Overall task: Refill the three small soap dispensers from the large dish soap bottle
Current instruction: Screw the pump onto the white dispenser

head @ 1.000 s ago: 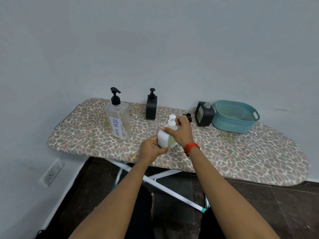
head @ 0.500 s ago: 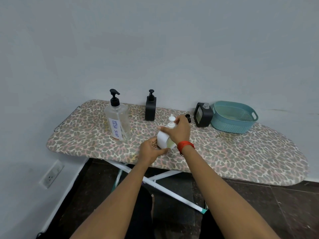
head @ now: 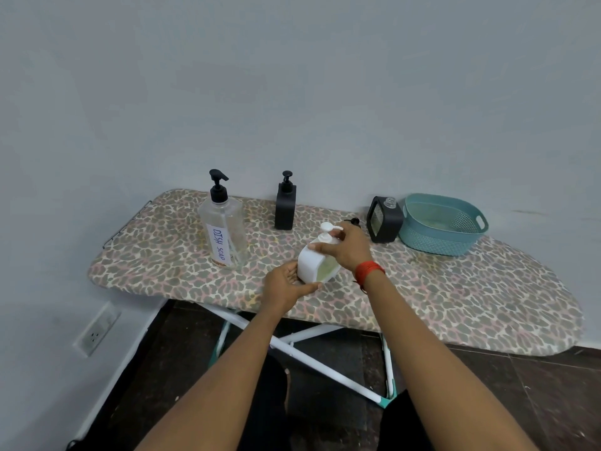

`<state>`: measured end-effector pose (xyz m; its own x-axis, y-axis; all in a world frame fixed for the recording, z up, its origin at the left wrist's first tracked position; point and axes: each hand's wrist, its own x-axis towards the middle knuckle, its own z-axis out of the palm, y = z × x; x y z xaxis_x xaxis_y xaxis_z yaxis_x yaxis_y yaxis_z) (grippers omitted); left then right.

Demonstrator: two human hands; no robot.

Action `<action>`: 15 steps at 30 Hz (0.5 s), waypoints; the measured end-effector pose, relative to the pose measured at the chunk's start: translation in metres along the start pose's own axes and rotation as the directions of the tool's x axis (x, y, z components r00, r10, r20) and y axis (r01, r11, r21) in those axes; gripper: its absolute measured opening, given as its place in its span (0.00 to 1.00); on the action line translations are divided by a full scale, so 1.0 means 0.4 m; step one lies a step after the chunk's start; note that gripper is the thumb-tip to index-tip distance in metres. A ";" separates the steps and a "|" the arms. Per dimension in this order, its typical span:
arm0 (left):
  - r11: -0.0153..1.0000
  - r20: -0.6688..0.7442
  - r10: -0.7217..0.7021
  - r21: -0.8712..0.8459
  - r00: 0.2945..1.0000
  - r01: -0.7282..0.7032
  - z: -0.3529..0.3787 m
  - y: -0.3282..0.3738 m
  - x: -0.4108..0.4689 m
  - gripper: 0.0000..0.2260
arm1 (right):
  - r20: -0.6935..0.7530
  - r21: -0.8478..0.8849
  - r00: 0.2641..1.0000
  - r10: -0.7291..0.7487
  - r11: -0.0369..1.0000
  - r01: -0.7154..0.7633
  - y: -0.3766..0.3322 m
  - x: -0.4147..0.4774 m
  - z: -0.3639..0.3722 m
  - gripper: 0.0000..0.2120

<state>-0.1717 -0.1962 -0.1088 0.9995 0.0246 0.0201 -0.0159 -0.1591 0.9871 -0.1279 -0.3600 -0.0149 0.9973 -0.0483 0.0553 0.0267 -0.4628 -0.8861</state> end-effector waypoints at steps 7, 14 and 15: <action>1.000 -0.002 0.022 0.009 1.000 -0.022 -0.002 0.003 -0.002 0.26 | -0.054 0.005 0.996 -0.077 0.997 0.077 -0.015 -0.013 0.033 0.24; 1.000 0.000 0.026 0.014 1.000 -0.026 -0.001 0.009 -0.006 0.25 | 0.119 0.068 0.989 -0.085 0.995 0.077 0.011 -0.009 -0.025 0.18; 0.999 -0.006 0.033 0.014 0.999 -0.033 0.002 0.013 -0.009 0.24 | 0.057 0.059 0.995 -0.079 0.995 0.075 0.010 -0.011 -0.012 0.18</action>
<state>-0.1754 -0.1978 -0.1038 0.9982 0.0249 0.0537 -0.0486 -0.1732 0.9837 -0.1323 -0.3657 -0.0165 0.9944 0.0391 0.0982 0.1055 -0.4124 -0.9049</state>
